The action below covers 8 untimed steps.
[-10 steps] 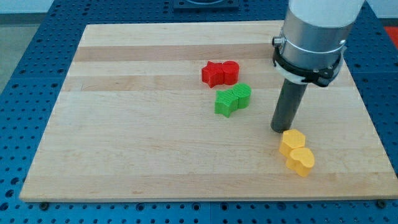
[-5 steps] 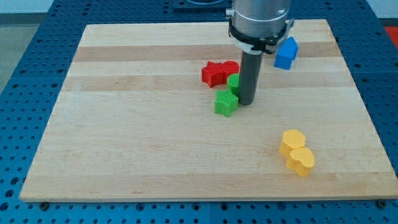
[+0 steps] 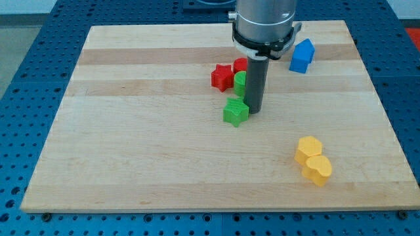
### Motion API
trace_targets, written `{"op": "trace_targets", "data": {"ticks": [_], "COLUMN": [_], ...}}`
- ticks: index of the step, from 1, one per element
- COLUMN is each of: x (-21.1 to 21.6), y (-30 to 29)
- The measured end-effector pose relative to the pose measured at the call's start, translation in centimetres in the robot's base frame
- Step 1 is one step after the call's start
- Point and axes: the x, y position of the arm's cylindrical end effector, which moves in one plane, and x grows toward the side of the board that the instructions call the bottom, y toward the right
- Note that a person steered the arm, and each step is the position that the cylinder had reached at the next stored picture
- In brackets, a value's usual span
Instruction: Move the red circle towards the top left
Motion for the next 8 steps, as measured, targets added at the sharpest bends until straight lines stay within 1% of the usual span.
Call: {"op": "trace_targets", "data": {"ticks": [2,3,4,5,8], "x": [3.0,5.1,6.1,5.8,2.3], "y": [-0.4,-1.6,-4.2,-6.5,-5.1]}}
